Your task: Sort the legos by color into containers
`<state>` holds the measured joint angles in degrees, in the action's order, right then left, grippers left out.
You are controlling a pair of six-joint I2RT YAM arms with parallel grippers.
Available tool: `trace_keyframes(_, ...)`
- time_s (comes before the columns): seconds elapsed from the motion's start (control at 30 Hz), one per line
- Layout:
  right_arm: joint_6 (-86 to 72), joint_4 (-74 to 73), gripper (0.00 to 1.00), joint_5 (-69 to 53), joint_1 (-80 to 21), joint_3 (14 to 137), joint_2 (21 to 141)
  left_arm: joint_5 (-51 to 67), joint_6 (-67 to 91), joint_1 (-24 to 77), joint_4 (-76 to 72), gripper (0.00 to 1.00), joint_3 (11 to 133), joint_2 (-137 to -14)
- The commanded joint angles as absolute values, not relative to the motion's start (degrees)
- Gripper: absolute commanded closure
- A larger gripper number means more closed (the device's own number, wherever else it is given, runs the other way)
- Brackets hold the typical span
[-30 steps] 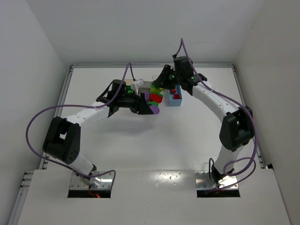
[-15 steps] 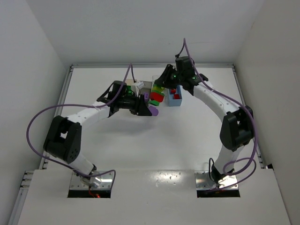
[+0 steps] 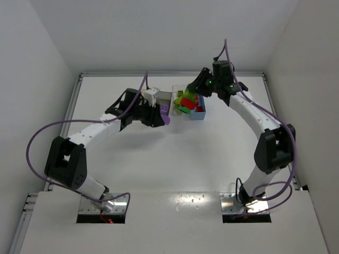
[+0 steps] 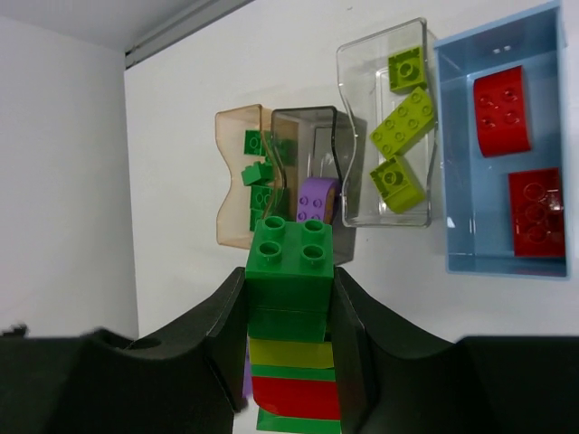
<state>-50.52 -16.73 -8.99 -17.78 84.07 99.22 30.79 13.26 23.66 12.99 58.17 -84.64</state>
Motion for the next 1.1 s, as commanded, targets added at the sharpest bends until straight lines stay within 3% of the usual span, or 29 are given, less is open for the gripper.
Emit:
trace_keyframes(0.0, -50.2, -14.9, 1.00, -8.5, -16.9, 83.0, 95.2, 19.1, 10.2, 24.0, 12.8, 0.88, 67.1, -89.1)
trace_keyframes(0.13, -50.2, -14.9, 1.00, -8.5, -15.6, 81.9, 94.0, 9.8, 9.6, 24.0, 14.1, 0.84, 75.9, -95.4)
trace_keyframes(0.53, -49.7, -14.9, 1.00, -9.6, -13.3, 80.9, 94.0, 5.1, 10.2, 22.9, 18.7, 0.67, 92.5, -110.6)
trace_keyframes(0.8, -49.7, -14.9, 1.00, -10.1, -12.7, 83.0, 96.4, 2.3, 10.7, 22.9, 19.8, 0.41, 98.4, -117.9)
trace_keyframes(0.97, -50.2, -14.9, 1.00, -10.7, -12.7, 83.0, 96.9, 3.3, 11.9, 22.4, 19.8, 0.32, 98.4, -117.7)
trace_keyframes(1.07, -50.2, -14.3, 1.00, -10.7, -12.7, 83.0, 96.9, 13.9, 12.5, 20.9, 15.9, 0.32, 92.3, -112.0)
